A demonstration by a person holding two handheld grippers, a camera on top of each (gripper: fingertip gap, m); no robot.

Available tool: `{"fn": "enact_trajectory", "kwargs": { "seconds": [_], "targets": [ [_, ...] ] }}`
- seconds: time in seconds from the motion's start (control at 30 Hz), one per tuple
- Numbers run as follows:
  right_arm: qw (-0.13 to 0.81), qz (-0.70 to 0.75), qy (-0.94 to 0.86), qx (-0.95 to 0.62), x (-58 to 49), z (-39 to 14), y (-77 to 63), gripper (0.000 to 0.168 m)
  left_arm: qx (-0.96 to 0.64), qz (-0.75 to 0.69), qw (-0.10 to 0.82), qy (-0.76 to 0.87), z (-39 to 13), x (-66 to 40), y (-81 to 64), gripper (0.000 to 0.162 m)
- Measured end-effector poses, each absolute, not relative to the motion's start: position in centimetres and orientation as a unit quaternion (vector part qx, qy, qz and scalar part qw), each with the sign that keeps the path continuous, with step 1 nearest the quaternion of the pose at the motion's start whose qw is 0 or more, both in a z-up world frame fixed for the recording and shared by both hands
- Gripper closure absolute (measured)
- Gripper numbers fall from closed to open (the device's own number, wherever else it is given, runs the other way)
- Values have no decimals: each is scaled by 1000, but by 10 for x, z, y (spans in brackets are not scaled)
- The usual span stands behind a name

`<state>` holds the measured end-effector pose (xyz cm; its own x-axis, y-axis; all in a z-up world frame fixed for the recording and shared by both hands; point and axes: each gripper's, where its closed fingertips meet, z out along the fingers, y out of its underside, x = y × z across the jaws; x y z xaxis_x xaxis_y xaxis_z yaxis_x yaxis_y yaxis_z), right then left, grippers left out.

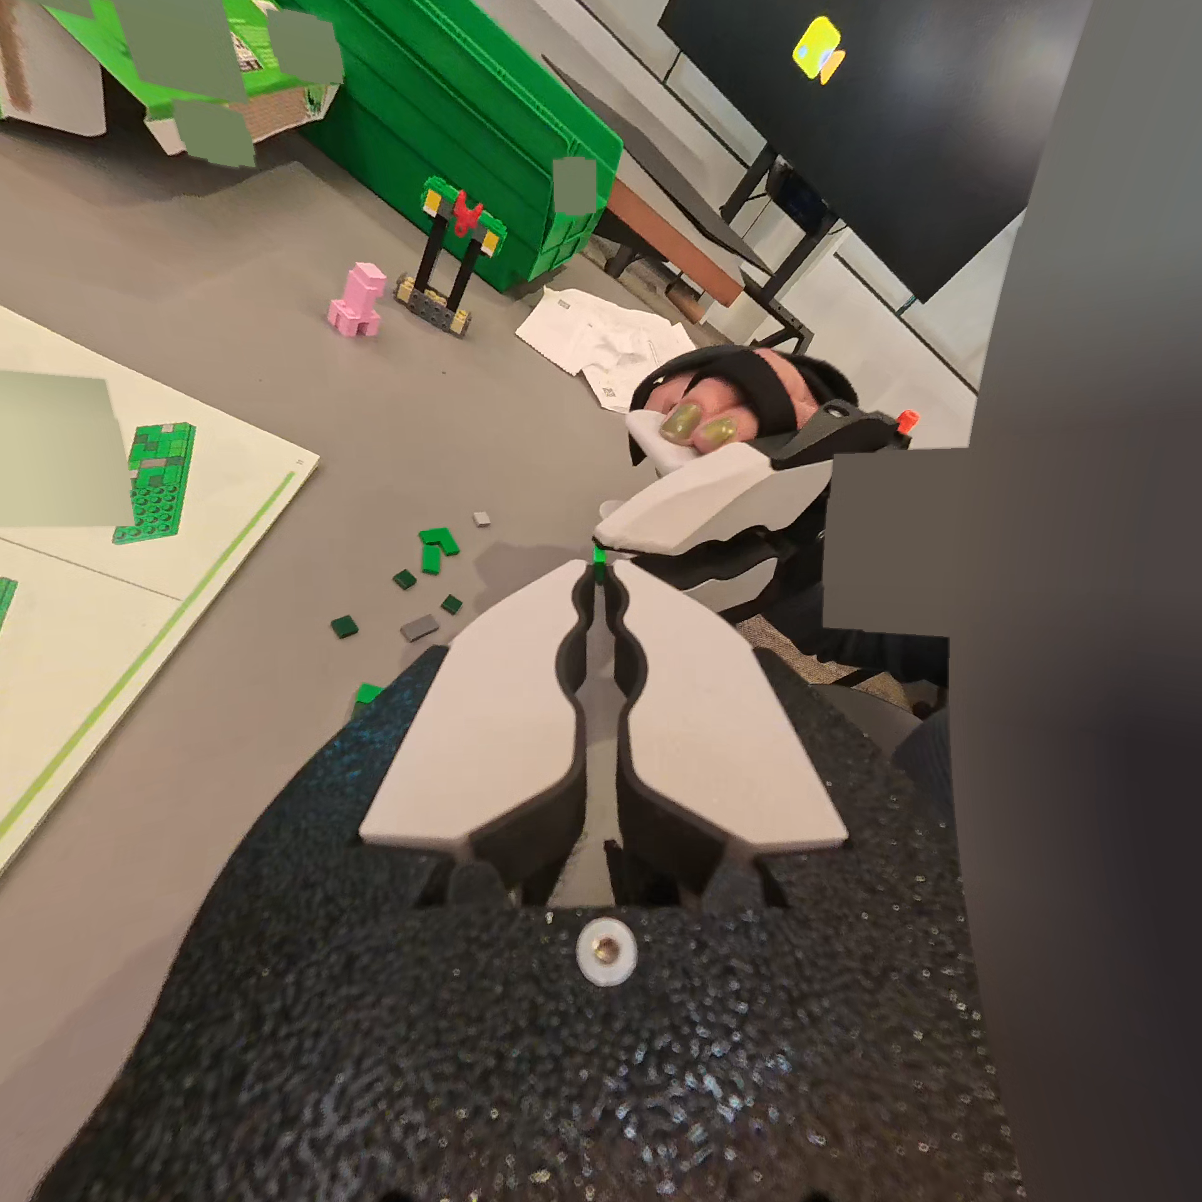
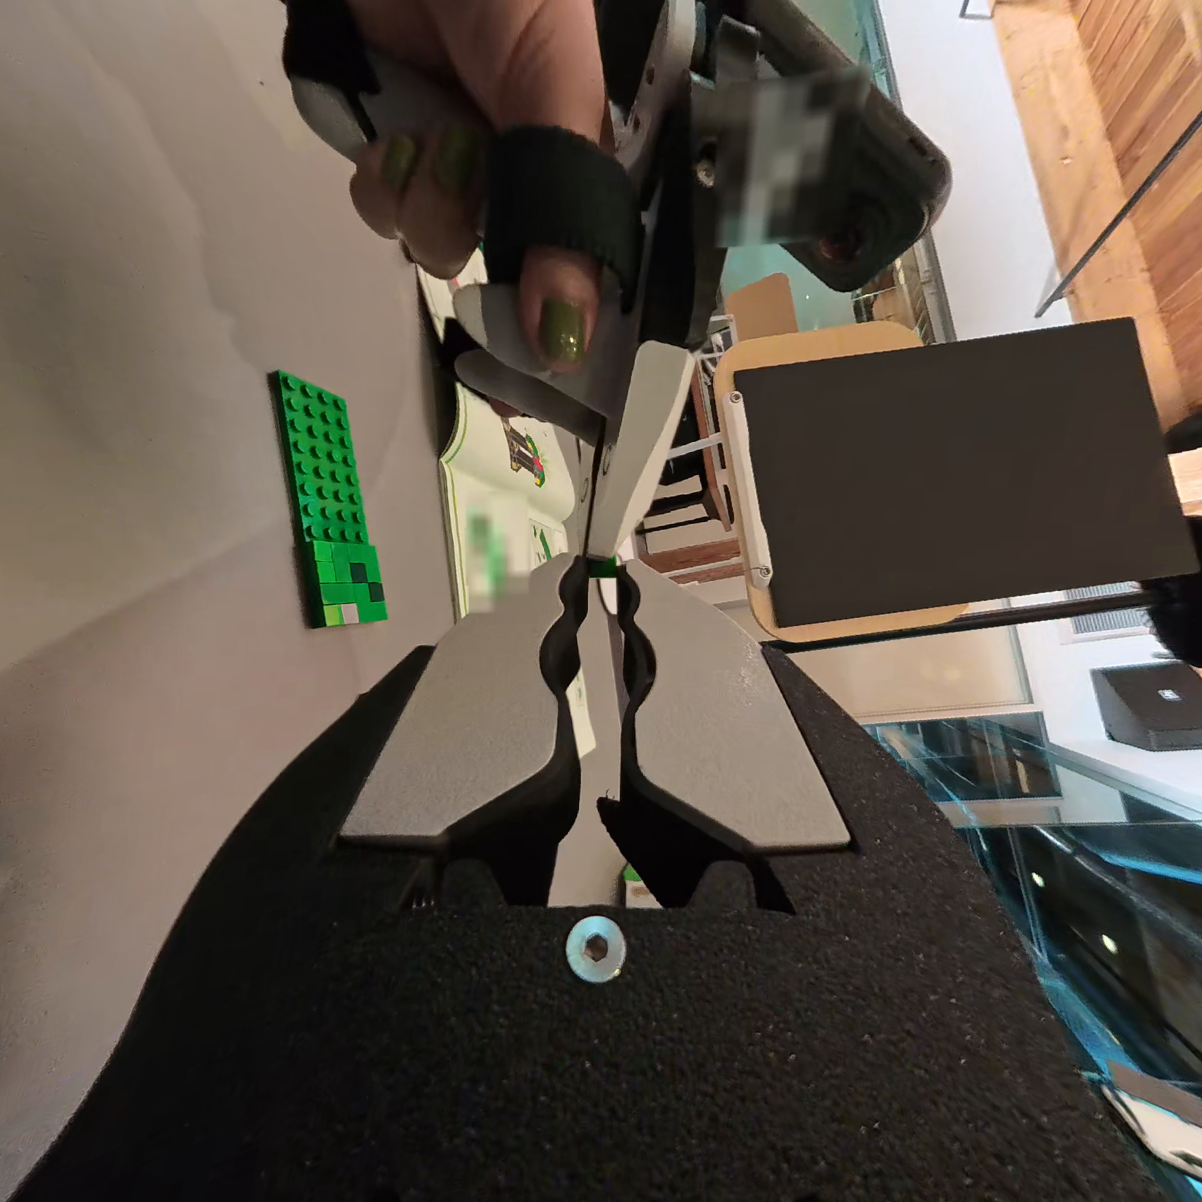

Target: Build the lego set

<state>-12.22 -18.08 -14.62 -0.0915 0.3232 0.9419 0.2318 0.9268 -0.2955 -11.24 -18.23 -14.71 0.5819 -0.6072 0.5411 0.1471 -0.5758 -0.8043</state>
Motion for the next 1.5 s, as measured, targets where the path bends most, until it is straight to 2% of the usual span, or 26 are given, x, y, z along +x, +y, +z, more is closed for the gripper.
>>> {"fn": "enact_trajectory", "kwargs": {
  "seconds": [0.13,0.2,0.23,0.37,0.5,0.83,0.93,1.07,1.27,1.5],
  "targets": [
    [634,61,-743,-204,-122,-146,-182,161,-760,-444,440,177,-145,-111,-189,156],
    [624,65,-747,-221,-121,-150,-177,161,-765,-429,437,199,-151,-117,-195,135],
    [618,66,-749,-228,-119,-153,-174,161,-779,-391,439,216,-161,-125,-197,128],
    [578,125,-756,-281,-116,-170,-165,161,-838,-178,408,316,-215,-165,-203,119],
    [549,172,-752,-322,-118,-180,-155,161,-855,-139,345,361,-247,-174,-213,113],
    [495,225,-754,-367,-120,-191,-146,161,-858,-137,305,390,-262,-171,-213,115],
    [490,236,-749,-378,-119,-191,-139,161,-857,-142,308,388,-262,-173,-208,130],
    [480,241,-746,-393,-115,-192,-128,161,-847,-146,315,404,-261,-171,-200,130],
    [454,246,-746,-420,-108,-193,-101,161,-816,-162,376,408,-241,-165,-154,131],
    [410,262,-765,-423,-113,-193,-74,161,-805,-162,357,446,-253,-155,-113,131]
  ]
}}
